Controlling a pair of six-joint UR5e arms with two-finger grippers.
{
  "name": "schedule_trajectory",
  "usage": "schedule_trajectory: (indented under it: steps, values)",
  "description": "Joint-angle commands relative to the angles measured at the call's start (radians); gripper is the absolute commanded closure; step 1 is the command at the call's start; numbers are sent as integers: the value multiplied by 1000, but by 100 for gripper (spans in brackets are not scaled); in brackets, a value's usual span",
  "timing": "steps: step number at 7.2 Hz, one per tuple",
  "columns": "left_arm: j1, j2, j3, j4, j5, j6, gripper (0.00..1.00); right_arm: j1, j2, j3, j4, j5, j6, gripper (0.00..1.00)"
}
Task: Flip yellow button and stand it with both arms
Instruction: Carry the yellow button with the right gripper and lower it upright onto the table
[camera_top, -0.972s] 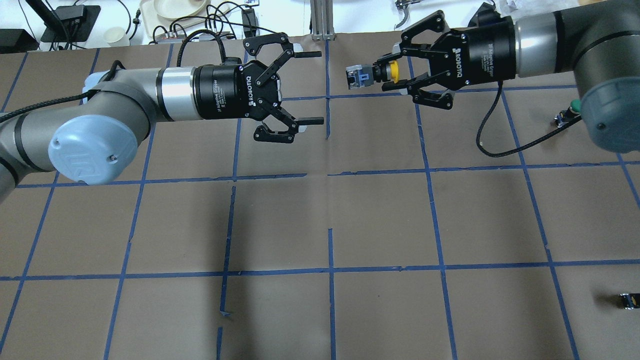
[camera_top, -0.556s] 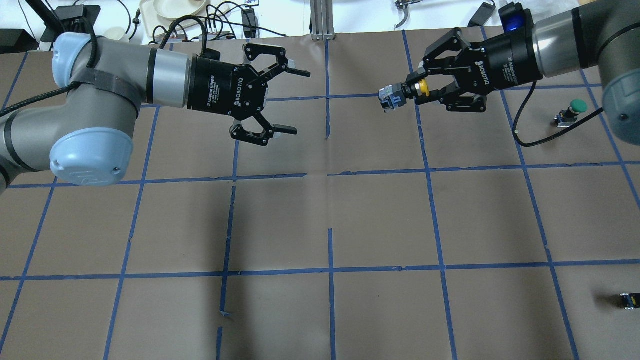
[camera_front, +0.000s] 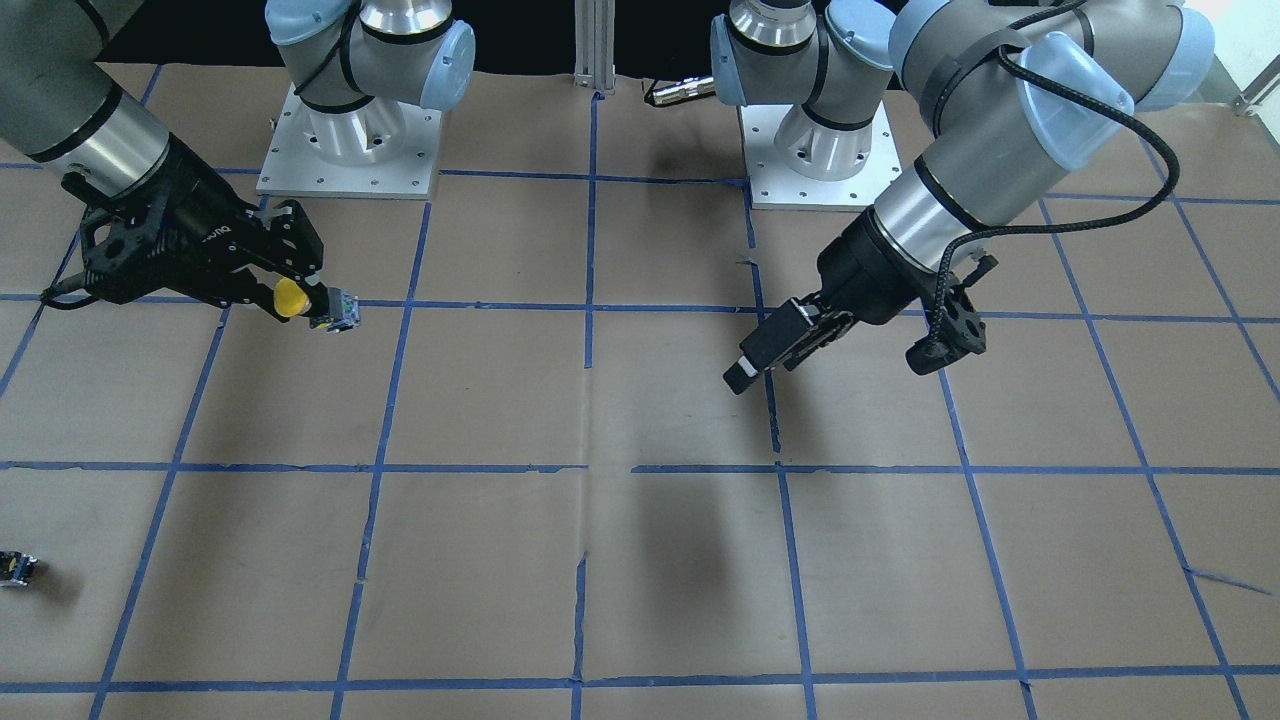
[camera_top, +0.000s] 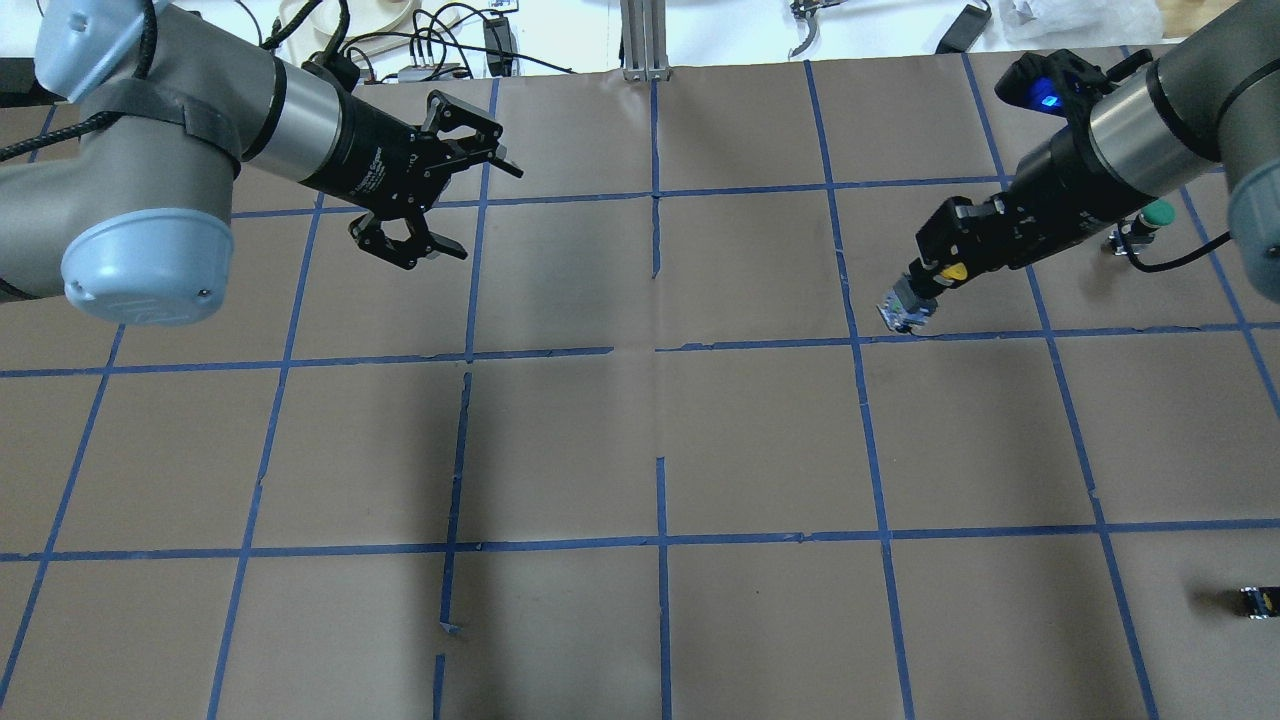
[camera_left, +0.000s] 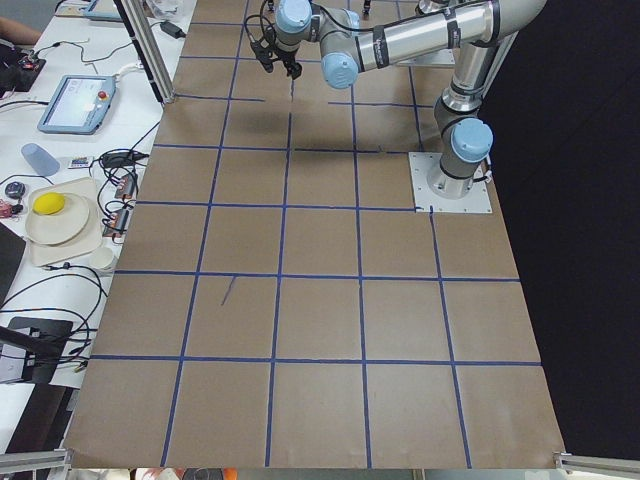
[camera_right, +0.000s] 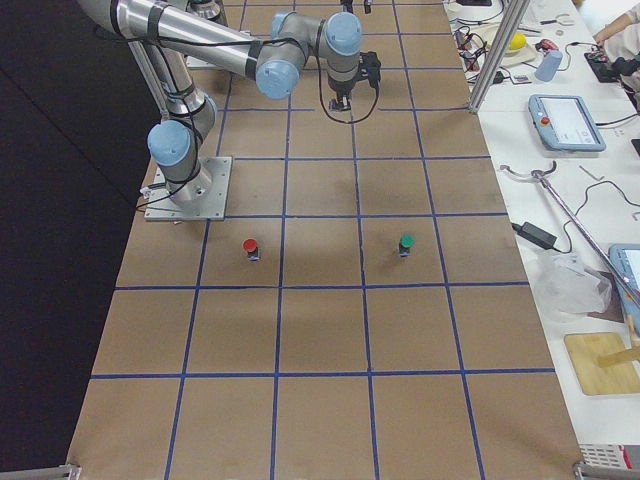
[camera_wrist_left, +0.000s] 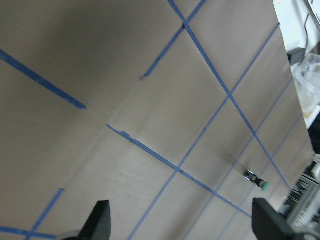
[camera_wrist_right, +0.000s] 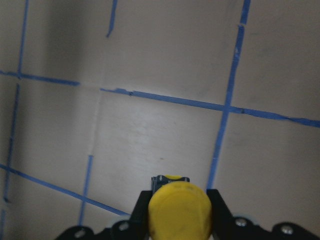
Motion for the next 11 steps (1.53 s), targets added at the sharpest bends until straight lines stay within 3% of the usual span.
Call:
schedule_trajectory:
  steps: [1,2,4,5,6,7,9,10,11]
  values:
    - [23,1,14,-96,326,431,1,-36,0,30,-13,-226,-391,74]
    - [37,20,15,-187,428,578,0,-103,6,44,-31,-250,-523,74]
    - [67,121,28,-355,451,616,0,-214,26,109,-158,-276,-827,74]
    - [72,145,31,-374,595,620,0,-230,41,138,-273,-317,-984,74]
    - [69,158,31,-375,625,598,0,-280,93,143,-333,-331,-1098,74]
    - [63,146,35,-375,566,562,0,-367,149,143,-385,-321,-1306,74]
    - [3,123,40,-384,566,560,0,-414,162,143,-399,-274,-1698,74]
    - [-62,122,40,-385,564,560,0,-464,170,146,-397,-263,-1739,74]
    - [-86,145,44,-385,558,573,0,-539,194,153,-395,-179,-1812,74]
